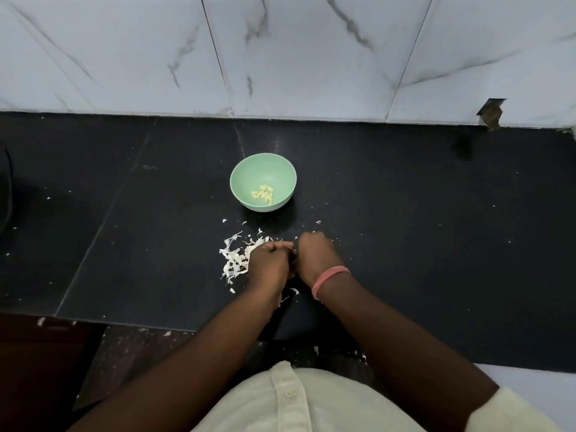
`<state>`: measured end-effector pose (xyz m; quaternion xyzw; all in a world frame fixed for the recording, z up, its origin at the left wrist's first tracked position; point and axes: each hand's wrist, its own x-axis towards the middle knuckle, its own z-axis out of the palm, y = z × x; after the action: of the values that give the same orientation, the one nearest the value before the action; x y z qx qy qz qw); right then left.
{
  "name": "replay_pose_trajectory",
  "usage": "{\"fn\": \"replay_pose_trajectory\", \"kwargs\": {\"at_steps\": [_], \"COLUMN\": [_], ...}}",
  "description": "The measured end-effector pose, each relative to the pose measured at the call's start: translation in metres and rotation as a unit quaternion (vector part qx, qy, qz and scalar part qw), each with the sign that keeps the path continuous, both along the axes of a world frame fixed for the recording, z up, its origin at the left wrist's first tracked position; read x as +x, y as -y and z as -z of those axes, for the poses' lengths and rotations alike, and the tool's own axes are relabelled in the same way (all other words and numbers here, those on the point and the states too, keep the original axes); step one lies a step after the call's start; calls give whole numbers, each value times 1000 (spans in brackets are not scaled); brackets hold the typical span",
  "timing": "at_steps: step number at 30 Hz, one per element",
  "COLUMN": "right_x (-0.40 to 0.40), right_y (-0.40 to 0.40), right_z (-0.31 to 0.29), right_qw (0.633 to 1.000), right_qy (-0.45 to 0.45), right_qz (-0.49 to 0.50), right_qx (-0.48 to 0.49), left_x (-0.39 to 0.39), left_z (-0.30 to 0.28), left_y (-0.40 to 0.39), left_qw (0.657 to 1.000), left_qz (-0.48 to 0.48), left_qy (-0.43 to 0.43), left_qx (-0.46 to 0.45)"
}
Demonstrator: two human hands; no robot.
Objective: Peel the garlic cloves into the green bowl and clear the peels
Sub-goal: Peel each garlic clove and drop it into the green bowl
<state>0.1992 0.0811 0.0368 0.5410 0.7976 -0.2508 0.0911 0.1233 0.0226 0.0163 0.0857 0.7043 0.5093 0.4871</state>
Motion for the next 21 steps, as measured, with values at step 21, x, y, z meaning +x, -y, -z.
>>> {"fn": "replay_pose_trajectory", "kwargs": {"at_steps": [21], "right_x": [-2], "right_y": [15], "right_z": [0], "right_qw": [965], "right_qy": [-218], "right_qz": [147], "right_qx": [22], "left_x": [-35], "left_z": [0], "left_y": [18], "left_qw": [999], "left_qz": [9], "left_qy": [38], "left_qx": [31]}}
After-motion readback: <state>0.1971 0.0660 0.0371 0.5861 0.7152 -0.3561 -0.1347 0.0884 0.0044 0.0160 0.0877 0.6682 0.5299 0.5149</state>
